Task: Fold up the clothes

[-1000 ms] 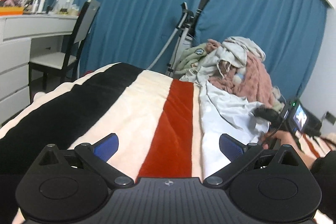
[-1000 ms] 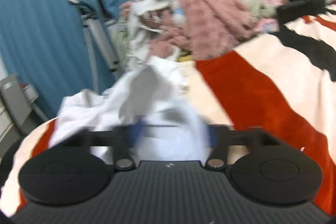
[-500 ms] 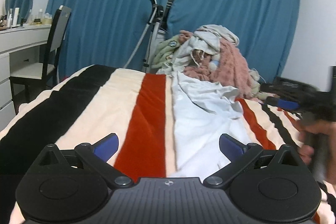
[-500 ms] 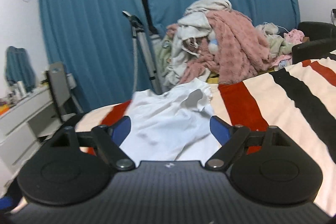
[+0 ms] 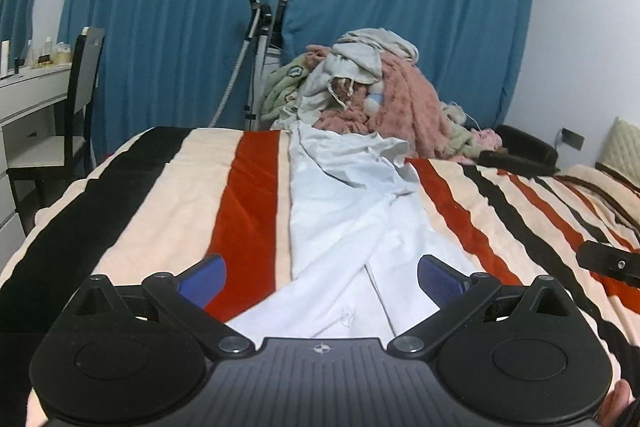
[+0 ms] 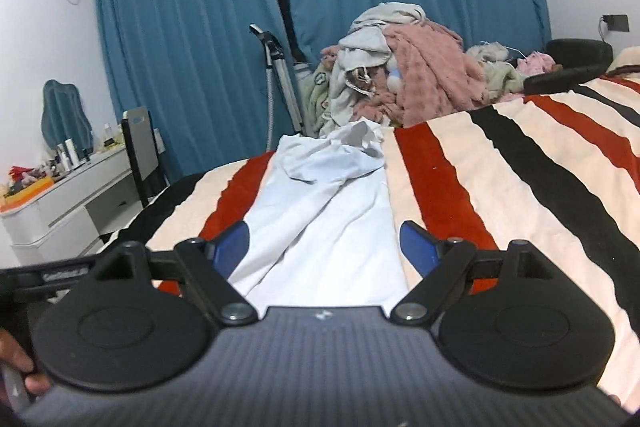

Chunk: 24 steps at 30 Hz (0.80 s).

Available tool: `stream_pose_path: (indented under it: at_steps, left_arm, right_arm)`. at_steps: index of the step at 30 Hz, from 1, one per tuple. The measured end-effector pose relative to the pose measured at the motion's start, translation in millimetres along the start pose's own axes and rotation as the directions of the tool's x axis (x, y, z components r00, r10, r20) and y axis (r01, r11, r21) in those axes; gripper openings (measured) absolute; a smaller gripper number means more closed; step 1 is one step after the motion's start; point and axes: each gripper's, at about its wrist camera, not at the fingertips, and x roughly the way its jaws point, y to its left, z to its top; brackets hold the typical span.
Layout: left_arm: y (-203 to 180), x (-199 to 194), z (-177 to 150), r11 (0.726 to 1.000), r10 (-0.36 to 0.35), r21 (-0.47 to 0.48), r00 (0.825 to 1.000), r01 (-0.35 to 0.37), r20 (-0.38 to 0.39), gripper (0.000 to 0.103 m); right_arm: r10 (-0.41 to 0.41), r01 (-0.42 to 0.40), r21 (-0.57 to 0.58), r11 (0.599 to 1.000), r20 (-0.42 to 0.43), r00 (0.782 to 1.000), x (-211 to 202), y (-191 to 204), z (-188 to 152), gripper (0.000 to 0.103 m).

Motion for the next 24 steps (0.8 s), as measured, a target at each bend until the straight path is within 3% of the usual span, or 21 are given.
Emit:
stream_pose_path:
  at_steps: [6,11,18,24]
  left_arm:
    - [-1.0,5.6,-2.7,1.000,0.008,-0.010,0.998,-0.009,-0.059,0.103]
    - [26.5,19.2,-2.1,0.986,0.024,-0.160,0.987,-0.050,-0.158,0.102]
    - [75.0,25.3,-4.8,0.911,0.106,-0.364,0.962,-0.195,-0.250,0.101]
    - [97.1,31.4,-12.5,0.857,0.149,-0.426,0.931,-0.290,-0.333,0.098]
  right_arm:
    - [0.013,-0.013,0.010,1.000,-0.016,1.000,5.8,1.6,0.6,0.083]
    - [0.000,0.002,0.036,0.999,-0.041,0.999,7.3,-3.7,-2.7,0.083]
    - [-0.014,0.019,0.092,0.996,-0.055,0.998,6.5,-11.7,-5.2,0.084]
    - [-0.013,0.024,0.127,0.992,-0.087,0.996,11.5,-16.4,-7.6,0.083]
